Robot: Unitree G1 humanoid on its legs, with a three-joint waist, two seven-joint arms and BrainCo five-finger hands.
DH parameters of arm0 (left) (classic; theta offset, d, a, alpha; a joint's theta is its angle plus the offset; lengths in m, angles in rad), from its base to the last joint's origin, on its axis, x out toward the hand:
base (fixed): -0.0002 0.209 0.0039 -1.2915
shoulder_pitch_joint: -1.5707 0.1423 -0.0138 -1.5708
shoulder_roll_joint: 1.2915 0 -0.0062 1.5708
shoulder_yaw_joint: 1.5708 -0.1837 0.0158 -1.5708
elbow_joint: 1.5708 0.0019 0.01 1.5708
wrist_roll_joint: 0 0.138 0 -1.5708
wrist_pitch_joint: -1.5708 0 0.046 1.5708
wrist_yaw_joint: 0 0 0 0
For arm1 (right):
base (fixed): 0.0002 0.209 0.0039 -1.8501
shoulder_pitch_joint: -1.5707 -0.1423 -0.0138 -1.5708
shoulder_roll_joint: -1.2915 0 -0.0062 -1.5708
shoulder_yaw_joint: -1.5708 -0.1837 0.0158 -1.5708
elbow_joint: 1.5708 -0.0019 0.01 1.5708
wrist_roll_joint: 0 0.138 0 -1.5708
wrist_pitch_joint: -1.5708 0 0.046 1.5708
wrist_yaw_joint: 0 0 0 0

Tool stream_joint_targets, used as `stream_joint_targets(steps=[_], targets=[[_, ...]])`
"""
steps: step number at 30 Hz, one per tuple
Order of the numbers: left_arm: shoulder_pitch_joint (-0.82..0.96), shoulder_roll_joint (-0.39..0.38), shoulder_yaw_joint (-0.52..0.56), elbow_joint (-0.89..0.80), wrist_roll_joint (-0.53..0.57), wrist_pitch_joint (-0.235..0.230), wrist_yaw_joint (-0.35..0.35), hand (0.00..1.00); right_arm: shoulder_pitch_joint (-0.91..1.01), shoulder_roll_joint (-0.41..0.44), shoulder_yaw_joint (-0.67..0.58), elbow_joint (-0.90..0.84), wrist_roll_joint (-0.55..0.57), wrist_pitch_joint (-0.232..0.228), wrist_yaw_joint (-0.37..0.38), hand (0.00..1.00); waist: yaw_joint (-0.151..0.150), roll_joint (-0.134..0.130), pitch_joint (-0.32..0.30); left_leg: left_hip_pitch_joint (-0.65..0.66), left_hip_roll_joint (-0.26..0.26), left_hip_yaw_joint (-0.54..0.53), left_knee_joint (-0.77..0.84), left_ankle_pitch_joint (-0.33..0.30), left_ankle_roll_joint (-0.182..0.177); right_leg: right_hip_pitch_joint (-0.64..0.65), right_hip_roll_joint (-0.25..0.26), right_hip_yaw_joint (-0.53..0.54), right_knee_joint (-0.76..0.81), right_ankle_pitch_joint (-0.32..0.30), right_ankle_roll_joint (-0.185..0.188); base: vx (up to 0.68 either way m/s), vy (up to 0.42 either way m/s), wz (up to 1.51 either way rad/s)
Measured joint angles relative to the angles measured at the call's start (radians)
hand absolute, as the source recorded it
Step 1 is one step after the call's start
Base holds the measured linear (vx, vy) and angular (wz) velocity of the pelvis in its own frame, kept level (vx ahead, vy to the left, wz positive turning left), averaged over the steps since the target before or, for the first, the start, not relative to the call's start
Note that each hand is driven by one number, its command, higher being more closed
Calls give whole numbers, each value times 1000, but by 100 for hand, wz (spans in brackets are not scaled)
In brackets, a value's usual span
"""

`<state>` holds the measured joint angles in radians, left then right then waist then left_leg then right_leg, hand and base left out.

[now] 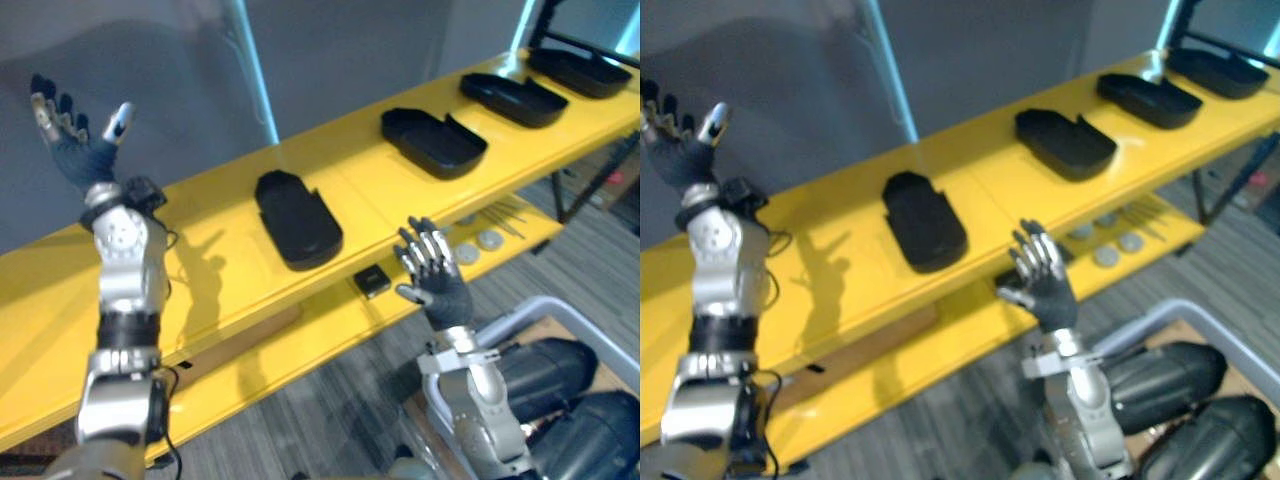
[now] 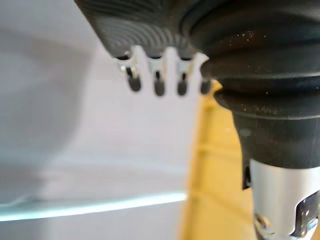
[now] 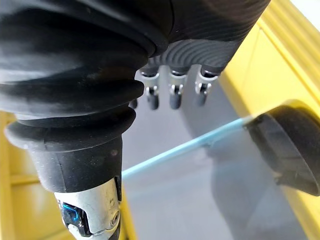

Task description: Walk over and take plastic housings, then place them on the shelf

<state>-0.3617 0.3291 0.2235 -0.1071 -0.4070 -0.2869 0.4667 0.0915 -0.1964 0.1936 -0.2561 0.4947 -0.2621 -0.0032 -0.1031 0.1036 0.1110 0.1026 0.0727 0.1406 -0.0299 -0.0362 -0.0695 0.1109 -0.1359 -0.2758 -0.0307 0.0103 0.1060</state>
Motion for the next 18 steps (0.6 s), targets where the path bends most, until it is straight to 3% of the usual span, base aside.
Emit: stream_joint_targets(steps=[1,5,9,10,11,18], targets=[[110,-58,14,-123,22,-2,-9,0,1,16,-19,0,-2,1,-7,0,22,-4,-4,2,-3,-22,1,0,-1,16,-1,-12,-6,1,2,-34,3,27],[405,-185,36,-385,35,-4,-44,0,6,58,-65,0,-48,2,-35,0,52,-21,-30,-1,-13,-49,0,0,-1,39,-3,-51,-22,4,7,-49,-3,27],[637,-281,45,-507,72,-15,-114,0,72,98,-128,-13,-66,4,-41,0,93,-47,-45,-3,-18,-55,-15,2,-3,47,-5,-57,-36,4,10,-52,10,9],[655,-288,48,-509,71,-17,-128,0,77,99,-137,-13,-65,4,-40,0,93,-51,-48,-5,-19,-57,-19,6,-3,46,-6,-59,-37,1,6,-33,3,3],[674,-307,73,-510,52,-105,-236,0,57,103,-190,-13,-57,-20,-38,0,91,-119,-73,-15,-26,-74,-46,24,-3,29,-19,-79,-26,4,15,0,0,0],[673,-309,71,-507,53,-104,-233,0,60,103,-209,-11,-57,-20,-15,0,91,-126,-54,-15,-25,-77,-29,24,-2,31,-22,-79,-7,2,12,0,0,0]])
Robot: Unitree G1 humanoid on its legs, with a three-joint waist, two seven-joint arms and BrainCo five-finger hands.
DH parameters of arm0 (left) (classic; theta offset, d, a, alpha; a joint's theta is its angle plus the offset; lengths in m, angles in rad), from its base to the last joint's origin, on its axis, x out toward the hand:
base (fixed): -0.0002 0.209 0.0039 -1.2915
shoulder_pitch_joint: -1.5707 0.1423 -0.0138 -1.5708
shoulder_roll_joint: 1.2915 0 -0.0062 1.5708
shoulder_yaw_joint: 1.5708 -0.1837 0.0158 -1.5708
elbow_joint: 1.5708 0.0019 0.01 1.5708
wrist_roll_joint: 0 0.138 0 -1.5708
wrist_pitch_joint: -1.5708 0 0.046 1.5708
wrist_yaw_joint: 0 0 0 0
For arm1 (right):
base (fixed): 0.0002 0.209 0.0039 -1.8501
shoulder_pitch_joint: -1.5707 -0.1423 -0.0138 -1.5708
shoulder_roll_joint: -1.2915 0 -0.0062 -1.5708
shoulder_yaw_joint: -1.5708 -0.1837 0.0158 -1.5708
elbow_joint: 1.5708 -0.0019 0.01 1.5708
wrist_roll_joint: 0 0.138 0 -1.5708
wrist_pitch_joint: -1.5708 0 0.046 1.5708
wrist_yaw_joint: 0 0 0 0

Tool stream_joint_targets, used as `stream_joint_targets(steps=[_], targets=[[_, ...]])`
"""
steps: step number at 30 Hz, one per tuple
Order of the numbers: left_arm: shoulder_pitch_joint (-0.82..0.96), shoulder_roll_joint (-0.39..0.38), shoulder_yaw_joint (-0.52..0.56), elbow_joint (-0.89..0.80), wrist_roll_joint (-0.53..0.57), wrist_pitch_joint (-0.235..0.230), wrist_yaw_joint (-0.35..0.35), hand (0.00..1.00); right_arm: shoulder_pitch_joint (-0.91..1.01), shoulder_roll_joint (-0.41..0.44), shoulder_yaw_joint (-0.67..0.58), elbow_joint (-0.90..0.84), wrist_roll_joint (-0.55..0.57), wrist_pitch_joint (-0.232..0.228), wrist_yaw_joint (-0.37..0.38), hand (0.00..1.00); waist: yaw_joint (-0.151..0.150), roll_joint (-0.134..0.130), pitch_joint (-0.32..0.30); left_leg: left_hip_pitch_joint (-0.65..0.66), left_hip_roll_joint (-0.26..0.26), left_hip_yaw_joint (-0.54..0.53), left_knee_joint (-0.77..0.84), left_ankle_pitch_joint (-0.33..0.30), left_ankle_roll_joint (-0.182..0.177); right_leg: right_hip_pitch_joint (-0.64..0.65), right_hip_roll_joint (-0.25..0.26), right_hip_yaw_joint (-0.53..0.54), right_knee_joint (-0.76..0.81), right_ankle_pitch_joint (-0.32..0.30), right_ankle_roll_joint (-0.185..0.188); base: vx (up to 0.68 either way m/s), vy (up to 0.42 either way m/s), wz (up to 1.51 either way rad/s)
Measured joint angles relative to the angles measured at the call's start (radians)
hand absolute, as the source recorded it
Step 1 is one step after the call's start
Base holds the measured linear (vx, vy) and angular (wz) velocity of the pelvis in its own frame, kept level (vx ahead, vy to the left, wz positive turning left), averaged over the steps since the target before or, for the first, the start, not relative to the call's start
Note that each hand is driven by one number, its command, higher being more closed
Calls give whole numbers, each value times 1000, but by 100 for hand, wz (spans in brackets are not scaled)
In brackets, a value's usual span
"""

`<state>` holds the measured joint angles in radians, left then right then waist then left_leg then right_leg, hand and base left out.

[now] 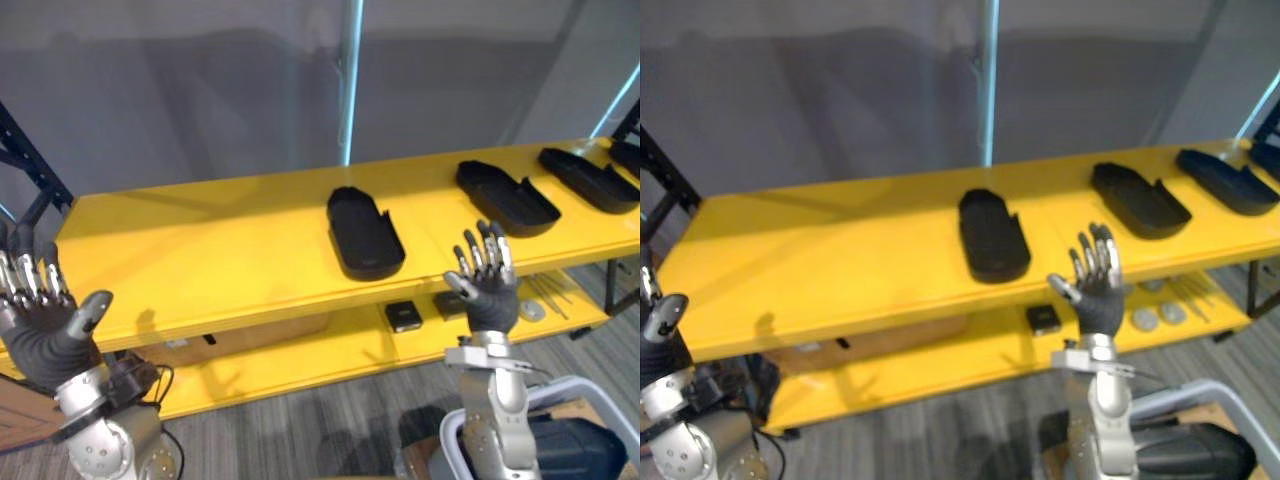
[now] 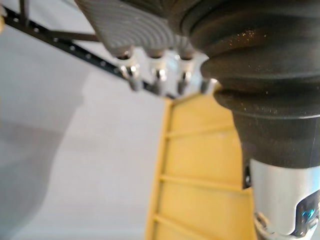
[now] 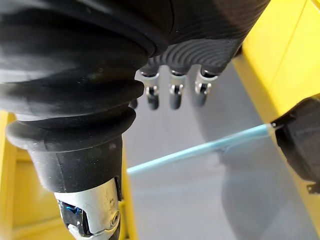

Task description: Walk over and take plastic housings, then place them on the shelf

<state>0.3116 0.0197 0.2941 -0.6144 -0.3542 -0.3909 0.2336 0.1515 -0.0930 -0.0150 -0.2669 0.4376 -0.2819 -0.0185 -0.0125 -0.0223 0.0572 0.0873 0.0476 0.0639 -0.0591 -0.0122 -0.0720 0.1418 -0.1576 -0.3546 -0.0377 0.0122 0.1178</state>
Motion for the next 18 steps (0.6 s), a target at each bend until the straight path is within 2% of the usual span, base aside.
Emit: stream_joint_targets(steps=[3,6,8,11,18], targets=[[0,0,7,36,3,3,17,0,-1,-1,-48,1,1,0,35,0,0,-1,25,5,3,-1,3,0,0,0,-2,0,23,-5,-3,-61,0,3],[1,-1,33,143,21,53,88,0,-5,-6,-87,22,-6,0,63,0,-2,4,49,17,-2,0,-3,-5,4,-4,-16,1,65,-30,4,-105,11,2],[3,-11,67,214,49,101,134,0,0,-5,-119,54,-8,-3,64,0,-2,4,52,14,2,31,-7,-9,5,-17,-22,1,77,-36,4,-76,18,-1],[21,-40,128,257,85,139,180,0,25,12,-141,55,-21,-10,81,0,-3,5,60,11,5,60,-27,4,4,-31,-24,5,77,-38,6,-12,3,0],[45,-40,165,286,75,138,194,0,80,52,-128,59,-52,4,128,0,0,3,60,-2,3,62,-26,11,4,-36,-25,3,74,-34,10,65,6,4]])
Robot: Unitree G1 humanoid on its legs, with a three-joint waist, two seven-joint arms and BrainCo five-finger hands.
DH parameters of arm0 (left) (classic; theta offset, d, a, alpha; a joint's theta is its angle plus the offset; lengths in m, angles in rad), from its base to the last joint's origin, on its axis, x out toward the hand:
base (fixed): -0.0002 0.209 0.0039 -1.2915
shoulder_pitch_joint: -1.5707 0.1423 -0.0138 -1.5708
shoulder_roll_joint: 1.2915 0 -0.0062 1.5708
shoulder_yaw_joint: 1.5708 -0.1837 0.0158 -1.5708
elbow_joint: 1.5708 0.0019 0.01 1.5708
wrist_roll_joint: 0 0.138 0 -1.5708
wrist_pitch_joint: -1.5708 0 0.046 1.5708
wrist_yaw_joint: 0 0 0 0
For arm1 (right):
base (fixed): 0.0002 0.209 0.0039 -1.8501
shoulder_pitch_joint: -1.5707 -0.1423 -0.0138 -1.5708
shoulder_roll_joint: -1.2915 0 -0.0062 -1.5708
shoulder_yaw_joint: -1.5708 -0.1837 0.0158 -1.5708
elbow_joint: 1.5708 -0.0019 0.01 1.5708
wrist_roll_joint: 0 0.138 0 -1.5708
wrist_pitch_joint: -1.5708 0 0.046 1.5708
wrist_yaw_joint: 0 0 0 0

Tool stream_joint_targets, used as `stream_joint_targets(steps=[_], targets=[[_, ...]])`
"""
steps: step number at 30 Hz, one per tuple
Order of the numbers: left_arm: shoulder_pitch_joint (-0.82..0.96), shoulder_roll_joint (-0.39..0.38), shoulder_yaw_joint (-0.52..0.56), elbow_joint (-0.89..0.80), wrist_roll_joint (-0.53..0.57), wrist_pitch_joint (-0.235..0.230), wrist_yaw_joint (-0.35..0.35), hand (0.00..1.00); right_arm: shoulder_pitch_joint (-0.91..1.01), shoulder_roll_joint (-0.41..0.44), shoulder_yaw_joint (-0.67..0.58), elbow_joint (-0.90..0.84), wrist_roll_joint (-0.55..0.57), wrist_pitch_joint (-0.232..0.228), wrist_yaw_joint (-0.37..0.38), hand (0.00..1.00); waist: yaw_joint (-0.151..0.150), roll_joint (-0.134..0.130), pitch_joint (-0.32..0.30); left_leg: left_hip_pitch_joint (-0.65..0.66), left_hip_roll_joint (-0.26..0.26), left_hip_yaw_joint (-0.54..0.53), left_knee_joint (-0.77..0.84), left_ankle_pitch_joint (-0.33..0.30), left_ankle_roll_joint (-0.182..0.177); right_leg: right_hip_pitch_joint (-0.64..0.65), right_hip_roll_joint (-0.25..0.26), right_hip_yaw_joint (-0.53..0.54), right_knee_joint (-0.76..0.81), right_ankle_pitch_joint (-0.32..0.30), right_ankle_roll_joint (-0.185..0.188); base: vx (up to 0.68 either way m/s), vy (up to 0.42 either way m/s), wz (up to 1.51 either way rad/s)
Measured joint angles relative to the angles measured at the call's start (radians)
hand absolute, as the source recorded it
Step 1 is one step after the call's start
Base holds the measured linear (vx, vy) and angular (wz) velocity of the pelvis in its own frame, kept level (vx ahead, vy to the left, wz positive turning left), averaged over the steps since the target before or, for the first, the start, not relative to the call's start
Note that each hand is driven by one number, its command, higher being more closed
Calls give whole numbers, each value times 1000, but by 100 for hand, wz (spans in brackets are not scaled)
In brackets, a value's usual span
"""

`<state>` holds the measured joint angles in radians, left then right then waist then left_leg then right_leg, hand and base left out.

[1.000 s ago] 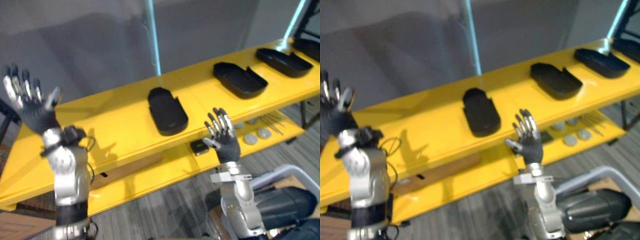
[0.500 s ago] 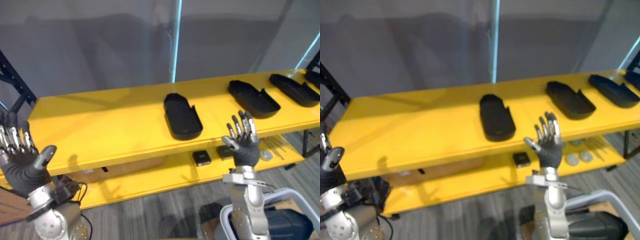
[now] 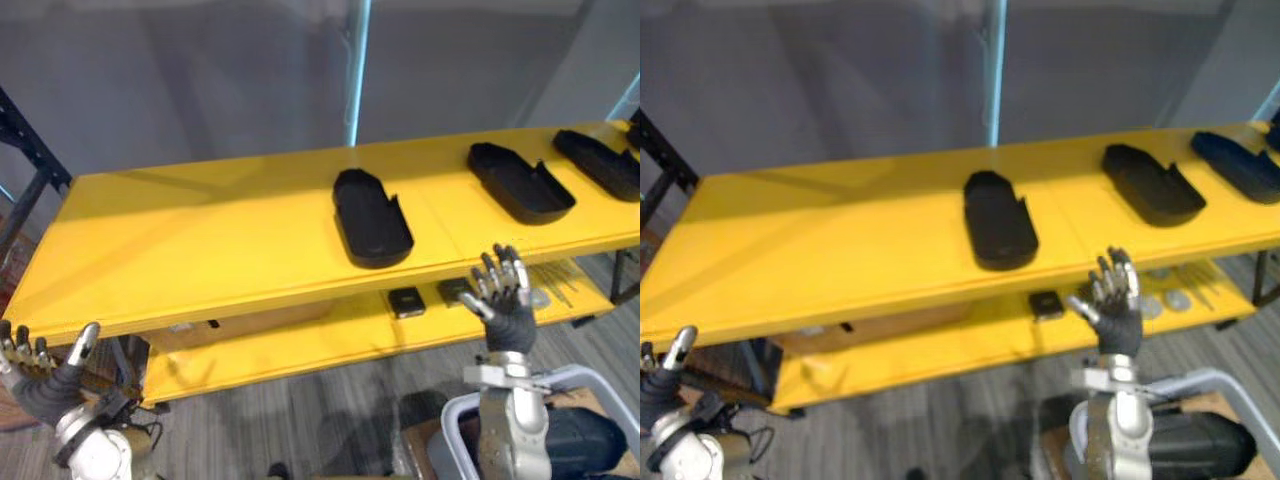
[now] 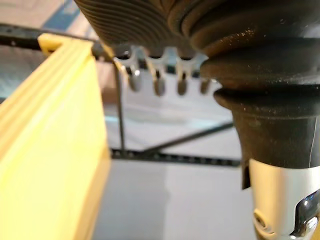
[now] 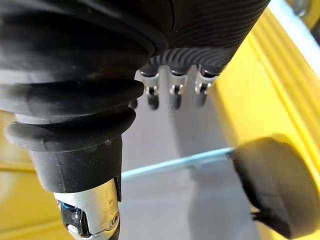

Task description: Walk over and take plastic housings, then place them on the shelf

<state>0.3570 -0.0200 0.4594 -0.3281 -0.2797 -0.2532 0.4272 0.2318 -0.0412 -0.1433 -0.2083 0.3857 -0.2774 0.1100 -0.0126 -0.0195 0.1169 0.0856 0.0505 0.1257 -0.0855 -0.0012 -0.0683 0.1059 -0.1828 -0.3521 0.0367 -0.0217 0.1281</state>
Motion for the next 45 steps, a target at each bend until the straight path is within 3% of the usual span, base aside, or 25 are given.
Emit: stream_joint_targets(steps=[5,16,19,21,27,28,33,45], targets=[[2,0,0,114,-37,3,-17,0,2,-1,27,36,-9,2,23,0,0,-6,-4,0,-1,1,5,0,0,2,-2,2,0,0,0,43,8,3],[20,9,-2,745,-113,10,-60,0,3,-54,145,95,-39,16,49,0,1,0,-7,3,-1,19,-1,-13,1,-1,-2,23,-5,-1,-1,-44,-6,-4],[22,9,-4,826,-116,-3,-73,0,-1,-72,158,131,-47,18,43,0,1,6,0,0,3,19,8,-11,-1,-7,1,23,5,-3,-5,-12,-5,-1],[8,11,-13,866,-132,-10,-81,0,-25,-86,157,139,-57,17,35,0,2,12,12,-46,5,16,64,-17,0,-35,-4,25,28,-6,-9,-41,-4,4],[-83,16,-82,906,-195,-42,-96,0,-134,-134,155,134,-88,8,-15,0,0,42,135,-132,7,3,158,-38,7,-95,-8,30,79,-12,-18,-95,2,4],[-91,17,-92,914,-206,-48,-101,0,-145,-138,155,133,-93,4,-24,100,1,43,140,-148,9,3,170,-42,9,-109,-8,33,86,-13,-19,-63,11,-4],[-127,52,-198,977,-247,-64,-127,0,-189,-167,156,69,-128,-28,-29,100,1,46,201,-179,9,17,234,-65,11,-161,-22,63,171,-48,-16,-28,10,-10],[-165,60,-246,1059,-313,-73,-173,0,-292,-222,156,28,-187,-31,-26,100,0,68,281,-208,6,16,306,-97,11,-220,-47,82,310,-121,-19,-9,-5,0]])
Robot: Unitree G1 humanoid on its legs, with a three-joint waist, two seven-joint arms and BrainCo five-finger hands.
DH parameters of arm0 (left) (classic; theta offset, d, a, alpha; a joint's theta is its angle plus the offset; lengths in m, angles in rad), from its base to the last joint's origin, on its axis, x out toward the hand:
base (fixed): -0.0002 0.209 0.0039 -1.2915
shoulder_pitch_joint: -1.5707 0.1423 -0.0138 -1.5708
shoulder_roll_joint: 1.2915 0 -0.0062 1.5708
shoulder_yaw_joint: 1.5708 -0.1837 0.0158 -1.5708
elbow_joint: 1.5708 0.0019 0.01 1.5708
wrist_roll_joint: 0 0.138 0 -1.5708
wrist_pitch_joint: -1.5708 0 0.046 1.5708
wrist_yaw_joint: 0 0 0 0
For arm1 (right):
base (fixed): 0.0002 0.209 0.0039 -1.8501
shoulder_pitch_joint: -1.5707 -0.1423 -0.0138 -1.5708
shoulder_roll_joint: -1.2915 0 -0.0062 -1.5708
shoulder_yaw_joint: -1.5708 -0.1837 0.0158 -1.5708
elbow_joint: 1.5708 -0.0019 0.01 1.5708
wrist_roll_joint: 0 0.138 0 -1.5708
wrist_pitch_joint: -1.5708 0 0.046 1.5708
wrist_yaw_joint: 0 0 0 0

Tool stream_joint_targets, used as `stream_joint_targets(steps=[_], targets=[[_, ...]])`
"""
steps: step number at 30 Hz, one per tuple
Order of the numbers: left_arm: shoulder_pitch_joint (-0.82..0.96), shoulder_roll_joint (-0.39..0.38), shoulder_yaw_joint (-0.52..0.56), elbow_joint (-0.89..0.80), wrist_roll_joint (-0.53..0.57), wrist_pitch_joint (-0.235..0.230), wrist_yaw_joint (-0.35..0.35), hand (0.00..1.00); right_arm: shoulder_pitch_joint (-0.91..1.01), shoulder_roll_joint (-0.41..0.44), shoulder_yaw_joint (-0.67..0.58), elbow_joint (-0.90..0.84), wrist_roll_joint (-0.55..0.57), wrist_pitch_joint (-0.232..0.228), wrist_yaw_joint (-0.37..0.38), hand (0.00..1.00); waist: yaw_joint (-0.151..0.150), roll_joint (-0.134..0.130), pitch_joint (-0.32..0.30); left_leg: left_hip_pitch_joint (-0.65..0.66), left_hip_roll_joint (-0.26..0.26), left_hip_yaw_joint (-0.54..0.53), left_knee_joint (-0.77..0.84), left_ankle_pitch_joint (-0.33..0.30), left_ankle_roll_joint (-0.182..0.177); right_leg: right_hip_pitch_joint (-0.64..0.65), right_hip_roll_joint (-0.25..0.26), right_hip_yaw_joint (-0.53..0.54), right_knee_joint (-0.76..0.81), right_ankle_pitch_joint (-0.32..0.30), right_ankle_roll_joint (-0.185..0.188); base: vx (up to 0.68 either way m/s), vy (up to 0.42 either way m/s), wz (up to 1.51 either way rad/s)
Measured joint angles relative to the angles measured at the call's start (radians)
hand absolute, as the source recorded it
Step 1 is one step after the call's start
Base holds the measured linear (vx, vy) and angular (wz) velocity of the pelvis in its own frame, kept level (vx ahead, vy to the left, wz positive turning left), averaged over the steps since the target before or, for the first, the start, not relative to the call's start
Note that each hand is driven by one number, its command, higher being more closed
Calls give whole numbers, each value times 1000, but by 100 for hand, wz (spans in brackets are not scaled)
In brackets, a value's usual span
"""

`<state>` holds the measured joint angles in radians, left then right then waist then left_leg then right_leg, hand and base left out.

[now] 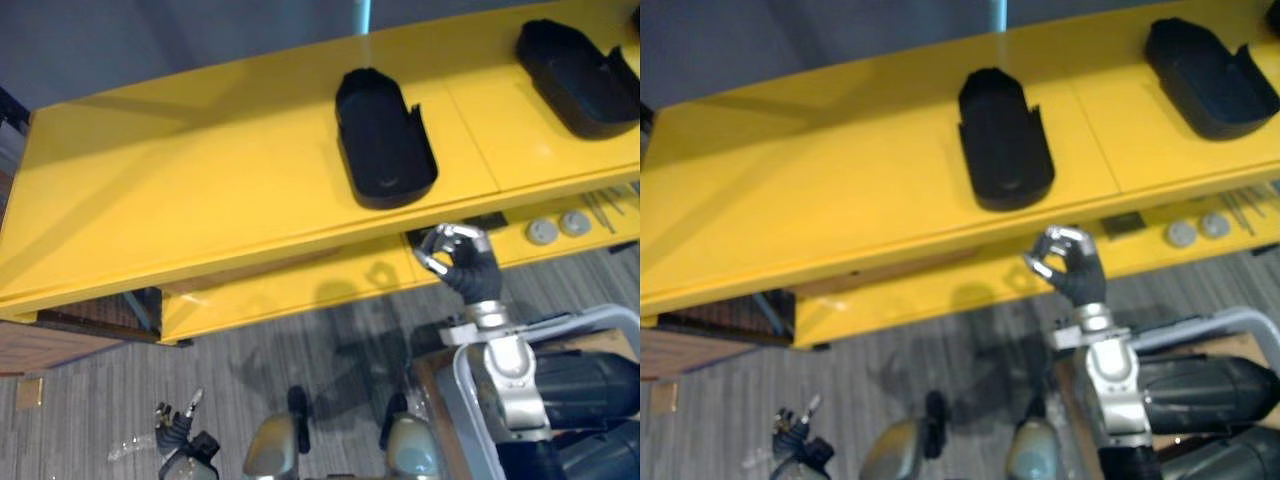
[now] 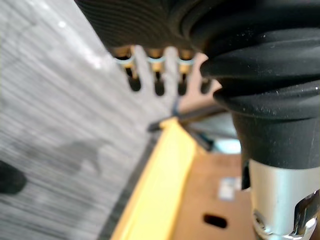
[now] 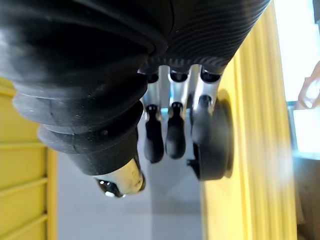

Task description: Walk over and take plastic housings, then place them on the shelf

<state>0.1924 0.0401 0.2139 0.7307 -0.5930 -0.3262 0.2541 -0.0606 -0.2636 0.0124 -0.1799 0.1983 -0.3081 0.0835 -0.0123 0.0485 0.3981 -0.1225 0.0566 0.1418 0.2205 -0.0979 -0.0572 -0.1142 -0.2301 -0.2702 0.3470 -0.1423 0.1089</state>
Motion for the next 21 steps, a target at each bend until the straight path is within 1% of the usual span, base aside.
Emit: stream_joint_targets(steps=[3,6,10,15,17,20,21], targets=[[0,0,-1,24,-23,0,-2,0,-34,-7,0,-1,-12,1,-3,100,0,8,5,-1,-1,0,-3,2,-2,-11,-3,1,16,-9,-1,4,-10,0],[0,0,-2,36,-29,0,-9,0,-81,-13,1,2,-27,1,-24,100,0,19,11,-1,-4,-2,-8,5,-3,-24,-13,1,32,-18,2,22,-12,3],[0,0,-3,37,-32,0,-33,0,-142,-14,2,54,-41,5,-30,100,1,24,16,-1,-12,-17,-19,13,-1,-26,-21,-6,35,-19,2,20,-6,8],[0,0,-4,37,-37,7,-43,0,-202,-18,24,88,-55,11,-40,100,8,27,19,-2,-21,-22,-20,14,1,-26,-31,-9,41,-23,4,3,3,5],[0,0,-4,37,-38,10,-45,0,-235,-19,32,96,-54,18,-38,100,8,28,33,-3,-23,-24,-21,17,2,-26,-33,-11,43,-24,4,-14,0,2],[0,1,-24,38,-38,22,-48,0,-281,-26,41,164,-54,51,-34,100,11,33,37,-3,-30,-32,-39,33,3,-26,-40,-26,45,-24,4,-24,-9,14],[0,1,-30,38,-38,23,-52,0,-285,-28,41,173,-54,53,-33,100,12,35,38,-4,-31,-37,-43,36,3,-26,-42,-29,46,-25,4,-12,-10,17]])
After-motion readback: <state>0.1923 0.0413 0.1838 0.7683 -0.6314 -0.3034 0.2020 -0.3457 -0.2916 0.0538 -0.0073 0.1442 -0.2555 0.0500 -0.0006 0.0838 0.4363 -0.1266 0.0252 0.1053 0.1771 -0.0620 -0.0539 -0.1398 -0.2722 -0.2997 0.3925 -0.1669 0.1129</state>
